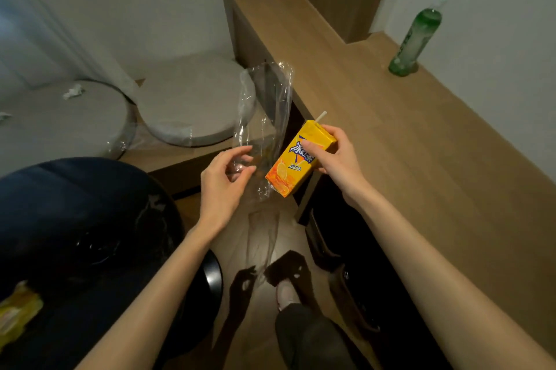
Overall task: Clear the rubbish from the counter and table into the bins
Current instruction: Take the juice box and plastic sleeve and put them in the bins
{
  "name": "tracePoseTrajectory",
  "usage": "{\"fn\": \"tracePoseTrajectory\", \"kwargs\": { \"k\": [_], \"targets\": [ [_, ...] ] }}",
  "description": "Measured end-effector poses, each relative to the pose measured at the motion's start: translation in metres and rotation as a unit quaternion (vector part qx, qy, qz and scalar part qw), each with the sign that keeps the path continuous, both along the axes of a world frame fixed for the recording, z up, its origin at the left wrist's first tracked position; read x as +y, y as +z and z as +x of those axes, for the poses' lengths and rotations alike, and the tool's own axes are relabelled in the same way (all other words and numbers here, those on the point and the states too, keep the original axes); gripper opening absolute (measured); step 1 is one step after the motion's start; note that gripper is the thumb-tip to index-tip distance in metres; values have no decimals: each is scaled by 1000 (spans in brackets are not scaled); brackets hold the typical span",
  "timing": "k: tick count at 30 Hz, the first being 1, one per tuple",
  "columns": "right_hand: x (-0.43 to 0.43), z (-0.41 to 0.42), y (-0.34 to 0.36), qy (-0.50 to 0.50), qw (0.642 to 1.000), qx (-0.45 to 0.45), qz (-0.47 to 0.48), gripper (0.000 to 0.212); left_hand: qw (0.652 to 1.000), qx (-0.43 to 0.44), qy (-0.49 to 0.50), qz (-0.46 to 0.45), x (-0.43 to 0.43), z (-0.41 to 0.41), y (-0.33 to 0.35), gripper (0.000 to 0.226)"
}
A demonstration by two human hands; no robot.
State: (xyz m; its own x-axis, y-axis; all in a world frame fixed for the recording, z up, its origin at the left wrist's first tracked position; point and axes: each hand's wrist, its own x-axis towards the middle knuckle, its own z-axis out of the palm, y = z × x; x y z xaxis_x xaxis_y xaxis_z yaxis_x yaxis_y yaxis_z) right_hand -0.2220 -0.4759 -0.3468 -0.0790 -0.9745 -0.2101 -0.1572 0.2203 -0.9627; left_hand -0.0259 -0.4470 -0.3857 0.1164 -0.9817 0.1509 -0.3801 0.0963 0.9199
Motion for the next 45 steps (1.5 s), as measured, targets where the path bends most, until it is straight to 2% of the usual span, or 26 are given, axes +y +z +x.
{"fn": "tracePoseTrajectory", "kwargs": {
  "k": [13,24,32,40,45],
  "targets": [
    [200,-30,-44,-99,994,36,38,48,991,-34,-121,49,150,-17,-30,35],
    [257,-87,-116,-144,984,44,91,49,982,-55,-129,128,183,-71,-92,19],
    [250,-118,-210,-123,982,71,123,51,972,-20,-118,200,155,-109,-188,22],
    [213,-143,-329,-163,971,140,104,49,975,-2,-134,175,73,-154,-309,18],
    [182,-182,-400,-187,948,221,134,46,974,-72,-176,127,9,-190,-390,17]
  ]
}}
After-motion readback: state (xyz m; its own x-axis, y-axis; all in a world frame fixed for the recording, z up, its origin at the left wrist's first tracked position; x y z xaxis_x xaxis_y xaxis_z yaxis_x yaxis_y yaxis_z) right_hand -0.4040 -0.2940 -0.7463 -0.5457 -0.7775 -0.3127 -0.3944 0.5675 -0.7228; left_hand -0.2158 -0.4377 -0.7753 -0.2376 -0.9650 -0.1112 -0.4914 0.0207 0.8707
